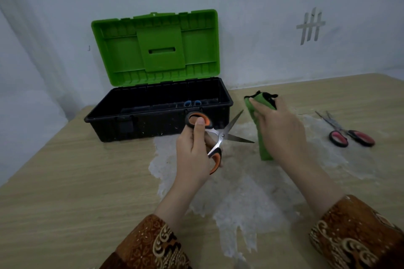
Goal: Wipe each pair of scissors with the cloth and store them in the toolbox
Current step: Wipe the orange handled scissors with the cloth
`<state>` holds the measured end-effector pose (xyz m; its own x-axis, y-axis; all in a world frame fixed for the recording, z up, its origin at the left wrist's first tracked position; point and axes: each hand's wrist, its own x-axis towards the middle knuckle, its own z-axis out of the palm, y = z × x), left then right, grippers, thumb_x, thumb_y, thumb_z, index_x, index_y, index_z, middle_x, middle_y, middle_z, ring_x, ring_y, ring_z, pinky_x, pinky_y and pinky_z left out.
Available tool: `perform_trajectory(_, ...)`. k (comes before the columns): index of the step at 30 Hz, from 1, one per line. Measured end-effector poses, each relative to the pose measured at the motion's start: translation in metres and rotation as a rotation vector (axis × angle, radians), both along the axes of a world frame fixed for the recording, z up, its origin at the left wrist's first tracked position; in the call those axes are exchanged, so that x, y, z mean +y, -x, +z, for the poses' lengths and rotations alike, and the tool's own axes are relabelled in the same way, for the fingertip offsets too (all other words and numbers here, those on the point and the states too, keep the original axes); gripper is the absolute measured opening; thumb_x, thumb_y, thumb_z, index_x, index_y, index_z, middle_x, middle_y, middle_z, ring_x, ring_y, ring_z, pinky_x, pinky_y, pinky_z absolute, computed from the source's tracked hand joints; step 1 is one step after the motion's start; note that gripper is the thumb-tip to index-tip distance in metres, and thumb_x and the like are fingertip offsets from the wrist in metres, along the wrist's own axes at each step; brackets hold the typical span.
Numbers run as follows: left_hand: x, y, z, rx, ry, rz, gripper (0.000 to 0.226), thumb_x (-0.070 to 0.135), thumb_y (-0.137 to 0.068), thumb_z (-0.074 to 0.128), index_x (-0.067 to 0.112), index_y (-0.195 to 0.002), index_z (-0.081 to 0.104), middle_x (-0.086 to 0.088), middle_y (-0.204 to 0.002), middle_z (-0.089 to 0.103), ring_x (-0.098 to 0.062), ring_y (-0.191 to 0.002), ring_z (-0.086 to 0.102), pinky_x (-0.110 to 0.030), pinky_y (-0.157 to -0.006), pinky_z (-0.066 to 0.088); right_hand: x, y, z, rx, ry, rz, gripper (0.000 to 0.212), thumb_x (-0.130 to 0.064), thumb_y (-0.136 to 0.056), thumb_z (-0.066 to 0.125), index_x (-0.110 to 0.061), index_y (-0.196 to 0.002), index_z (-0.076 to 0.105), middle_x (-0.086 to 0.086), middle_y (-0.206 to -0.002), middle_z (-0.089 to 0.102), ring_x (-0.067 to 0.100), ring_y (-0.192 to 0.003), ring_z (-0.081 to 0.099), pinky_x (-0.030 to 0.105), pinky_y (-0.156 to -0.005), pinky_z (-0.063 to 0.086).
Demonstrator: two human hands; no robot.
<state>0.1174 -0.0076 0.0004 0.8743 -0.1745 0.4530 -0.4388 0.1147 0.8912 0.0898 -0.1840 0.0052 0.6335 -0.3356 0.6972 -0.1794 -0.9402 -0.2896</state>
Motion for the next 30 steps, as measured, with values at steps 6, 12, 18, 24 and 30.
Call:
perform_trajectory(6, 0.003, -0.007, -0.001, 0.122, 0.074, 0.143, 0.032, 0.043, -0.100, 0.038, 0.020, -0.086, 0.056, -0.021, -0.069, 0.057, -0.051, -0.068, 0.058, -0.048, -0.055, 0.051, 0.038, 0.009, 0.005, -0.133, 0.167, 0.309, 0.034, -0.024, -0.091, 0.055, -0.028, -0.124, 0.063, 0.017, -0.101, 0.062, 0.023, -0.047, 0.050, 0.025, -0.041, 0.044)
perform_trajectory(12, 0.016, -0.013, 0.010, 0.155, 0.239, 0.216, 0.032, 0.035, -0.104, 0.034, 0.016, -0.086, 0.052, -0.012, -0.061, 0.058, -0.034, -0.050, 0.058, -0.036, -0.042, 0.050, 0.064, -0.001, -0.017, 0.017, 0.291, 0.348, 0.066, -0.005, -0.071, 0.080, -0.033, -0.127, 0.059, 0.014, -0.100, 0.058, 0.018, -0.039, 0.041, 0.024, -0.033, 0.035)
perform_trajectory(18, 0.019, -0.013, 0.017, 0.160, 0.267, 0.202, 0.032, 0.037, -0.104, 0.030, 0.016, -0.086, 0.048, -0.013, -0.057, 0.056, -0.025, -0.039, 0.055, -0.025, -0.037, 0.044, 0.027, 0.003, -0.012, -0.047, 0.110, 0.213, 0.043, -0.010, -0.086, 0.069, -0.028, -0.125, 0.063, 0.018, -0.101, 0.059, 0.024, -0.044, 0.047, 0.029, -0.038, 0.044)
perform_trajectory(24, 0.012, -0.011, 0.008, 0.112, 0.244, 0.156, 0.034, 0.032, -0.104, 0.033, 0.009, -0.089, 0.052, -0.014, -0.058, 0.051, -0.031, -0.042, 0.052, -0.029, -0.036, 0.047, 0.059, 0.000, -0.018, -0.097, 0.284, 0.403, 0.053, -0.007, -0.085, 0.069, -0.031, -0.130, 0.056, 0.015, -0.104, 0.059, 0.023, -0.047, 0.050, 0.033, -0.037, 0.047)
perform_trajectory(30, 0.022, -0.019, 0.011, 0.124, 0.247, 0.124, 0.033, 0.031, -0.105, 0.032, 0.010, -0.088, 0.051, -0.012, -0.053, 0.050, -0.023, -0.035, 0.051, -0.025, -0.034, 0.044, 0.035, -0.006, -0.021, 0.048, 0.109, 0.187, 0.041, -0.015, -0.089, 0.066, -0.031, -0.126, 0.061, 0.020, -0.108, 0.060, 0.022, -0.044, 0.047, 0.025, -0.042, 0.043)
